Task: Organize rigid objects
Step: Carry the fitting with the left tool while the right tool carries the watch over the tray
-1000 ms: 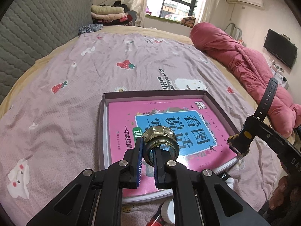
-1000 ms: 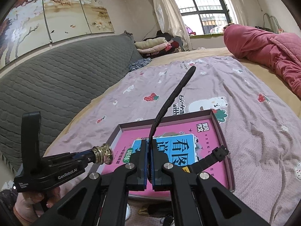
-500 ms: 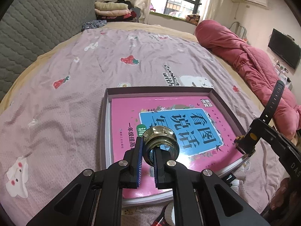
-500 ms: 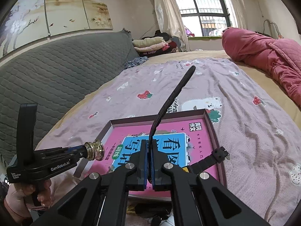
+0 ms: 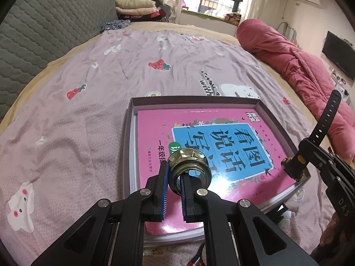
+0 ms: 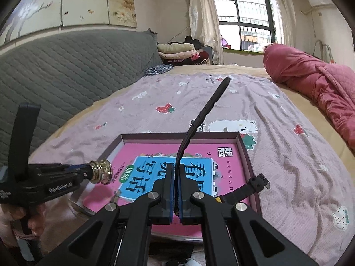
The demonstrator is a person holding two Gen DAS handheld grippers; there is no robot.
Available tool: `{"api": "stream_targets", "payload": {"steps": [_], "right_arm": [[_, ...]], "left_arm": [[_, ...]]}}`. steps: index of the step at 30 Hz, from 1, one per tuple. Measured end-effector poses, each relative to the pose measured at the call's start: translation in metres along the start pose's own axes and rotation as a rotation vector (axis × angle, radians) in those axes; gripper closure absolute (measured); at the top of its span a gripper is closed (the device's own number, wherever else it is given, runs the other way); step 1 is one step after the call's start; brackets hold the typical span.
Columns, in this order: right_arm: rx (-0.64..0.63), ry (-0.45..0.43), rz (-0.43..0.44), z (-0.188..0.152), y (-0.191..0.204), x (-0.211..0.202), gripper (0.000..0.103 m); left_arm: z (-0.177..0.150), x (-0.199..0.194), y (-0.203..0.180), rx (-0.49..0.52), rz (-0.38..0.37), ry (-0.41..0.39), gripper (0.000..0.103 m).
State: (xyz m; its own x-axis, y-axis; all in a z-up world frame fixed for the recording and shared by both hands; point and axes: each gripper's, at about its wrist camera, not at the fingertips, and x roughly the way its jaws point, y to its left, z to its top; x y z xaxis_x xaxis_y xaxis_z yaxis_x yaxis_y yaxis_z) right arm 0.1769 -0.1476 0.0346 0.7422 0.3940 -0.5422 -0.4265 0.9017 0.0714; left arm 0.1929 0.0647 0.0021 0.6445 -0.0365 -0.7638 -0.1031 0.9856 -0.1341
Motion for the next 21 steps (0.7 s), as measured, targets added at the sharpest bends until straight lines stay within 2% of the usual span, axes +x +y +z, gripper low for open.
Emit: {"api": "stream_targets", "payload": {"steps": [12,18,21], "right_arm": [[-0.141,0.015,-0.098,-0.013,0.013,0.012,0.1],[-0.266,0.018,-0.184,-0.022,0.029,0.019,0.1],[-0.286,0.029,-0.185,-0.028,0.033,0.023,0.1]], "left_arm": [[-0.005,0.011,-0.001,0.012,0.034,0.026,0.093],[-0.008,0.015,-0.001,0.016,0.04,0.038,0.093],[-0.009,0.014,-0.002,0.018,0.037,0.041,0.093]]}}
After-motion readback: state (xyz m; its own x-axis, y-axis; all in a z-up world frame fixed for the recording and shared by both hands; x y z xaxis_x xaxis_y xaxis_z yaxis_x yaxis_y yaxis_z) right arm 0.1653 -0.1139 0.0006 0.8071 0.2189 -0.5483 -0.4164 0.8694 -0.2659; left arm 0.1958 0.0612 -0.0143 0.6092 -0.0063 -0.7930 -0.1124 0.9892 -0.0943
